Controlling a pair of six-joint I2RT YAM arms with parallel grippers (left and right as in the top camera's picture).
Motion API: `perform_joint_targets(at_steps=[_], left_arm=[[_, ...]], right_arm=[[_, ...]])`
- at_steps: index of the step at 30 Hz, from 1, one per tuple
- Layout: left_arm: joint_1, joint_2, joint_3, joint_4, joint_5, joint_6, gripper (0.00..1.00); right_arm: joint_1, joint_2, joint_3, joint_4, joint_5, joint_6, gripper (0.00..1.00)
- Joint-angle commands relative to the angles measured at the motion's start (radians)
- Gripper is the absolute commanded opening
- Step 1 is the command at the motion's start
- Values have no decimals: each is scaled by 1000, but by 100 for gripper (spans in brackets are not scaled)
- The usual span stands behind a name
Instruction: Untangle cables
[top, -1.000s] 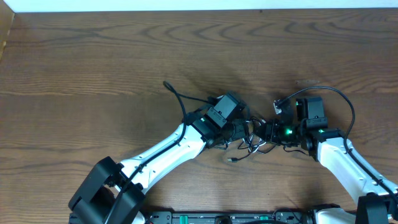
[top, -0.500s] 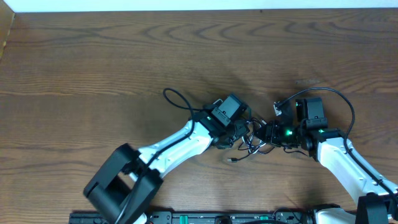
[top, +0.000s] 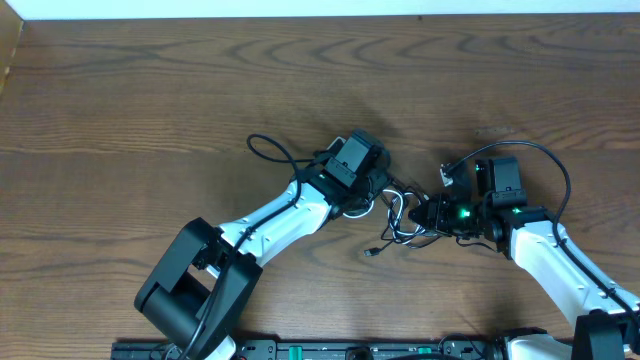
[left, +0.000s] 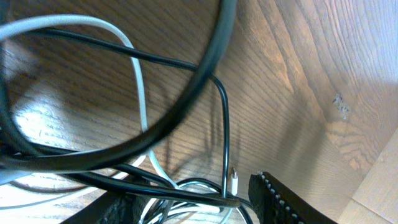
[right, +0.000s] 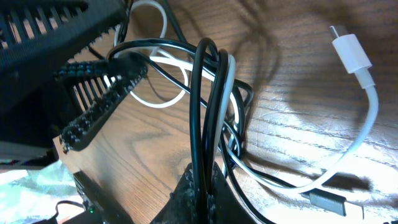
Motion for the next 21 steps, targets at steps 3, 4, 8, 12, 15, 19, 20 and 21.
perform_joint_targets(at_steps=[3,4,8,12,15,19,20,21], left_arm=[[1,15,-2,-5,-26,-5,56],[1,17,-2,-5,-26,-5,56],[1,46,-2,-2,-25,-5,56],[2,88,-2,47,-25,-5,53],[4,98,-2,109,-26,14,47],[5,98,-2,190,-26,93,27],[6,98,-2,196,-26,113,21],[9,98,-2,197,-25,130,12]], right_arm=[[-2,-15,-1,-6,-3,3,1],[-2,-15,-1,-6,-3,3,1],[-2,-15,-1,-6,-3,4,1],[-2,-15,-1,-13,-3,3,1],[-2,-15,-1,-13,-3,3,1],[-2,-15,-1,-14,-3,3,1],[-2,-15,-1,-14,-3,3,1],[-2,-15,-1,-17,-3,3,1]])
